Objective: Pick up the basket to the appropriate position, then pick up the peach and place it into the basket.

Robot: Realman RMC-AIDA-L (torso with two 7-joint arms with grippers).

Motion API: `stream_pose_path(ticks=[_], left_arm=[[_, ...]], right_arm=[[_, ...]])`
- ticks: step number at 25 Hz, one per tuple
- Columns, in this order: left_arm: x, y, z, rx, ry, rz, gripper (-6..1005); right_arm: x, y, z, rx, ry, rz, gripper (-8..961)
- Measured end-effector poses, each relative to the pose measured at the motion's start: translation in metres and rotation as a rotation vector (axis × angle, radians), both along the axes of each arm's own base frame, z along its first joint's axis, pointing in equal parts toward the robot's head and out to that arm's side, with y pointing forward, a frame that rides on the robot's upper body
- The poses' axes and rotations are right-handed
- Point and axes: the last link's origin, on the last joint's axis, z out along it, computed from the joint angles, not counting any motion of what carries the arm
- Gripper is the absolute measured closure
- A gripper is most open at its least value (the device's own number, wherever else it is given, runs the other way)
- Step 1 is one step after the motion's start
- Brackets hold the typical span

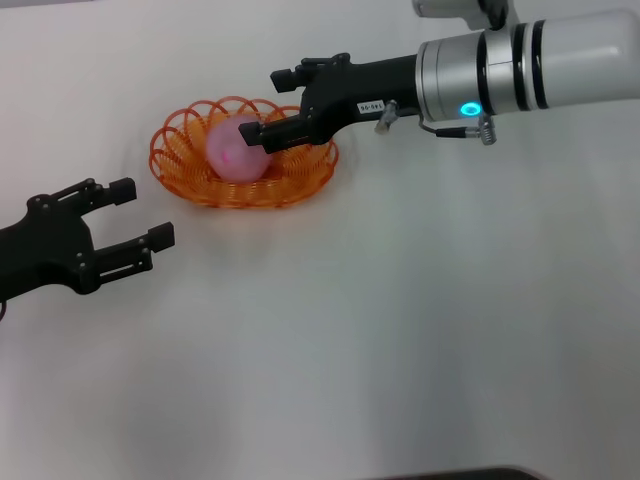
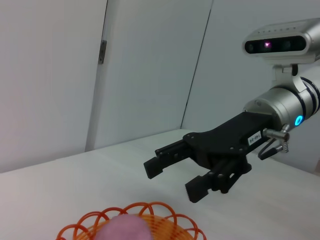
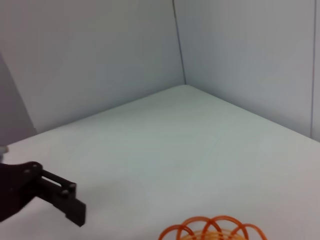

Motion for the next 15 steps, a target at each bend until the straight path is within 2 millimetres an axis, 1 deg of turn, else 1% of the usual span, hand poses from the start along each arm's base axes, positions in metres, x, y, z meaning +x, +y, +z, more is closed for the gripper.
stream_pose_path(ticks=[7, 8, 9, 10, 11, 15], left_arm=[[0.001, 0.002, 0.001, 0.002, 0.002, -0.004, 202], [0.001, 0.002, 0.001, 0.002, 0.002, -0.005, 202], [0.001, 0.002, 0.001, 0.002, 0.003, -0.005, 202], [0.001, 0.002, 0.001, 0.002, 0.003, -0.006, 202], [0.001, 0.002, 0.001, 0.002, 0.004, -0.006, 202], [0.001, 0.002, 0.001, 0.002, 0.004, -0.006, 202]], right_arm=[[-0.002, -0.004, 0.016, -0.016, 0.039, 0.015, -6], [0.0, -0.005, 0.019, -0.017, 0.043, 0.013, -6], [0.003, -0.008, 0.026, -0.015, 0.053, 0.01, -6], [0.003, -0.008, 0.026, -0.015, 0.053, 0.01, -6], [0.005, -0.01, 0.03, -0.016, 0.059, 0.009, -6], [0.014, -0.02, 0.049, -0.005, 0.077, 0.012, -6]])
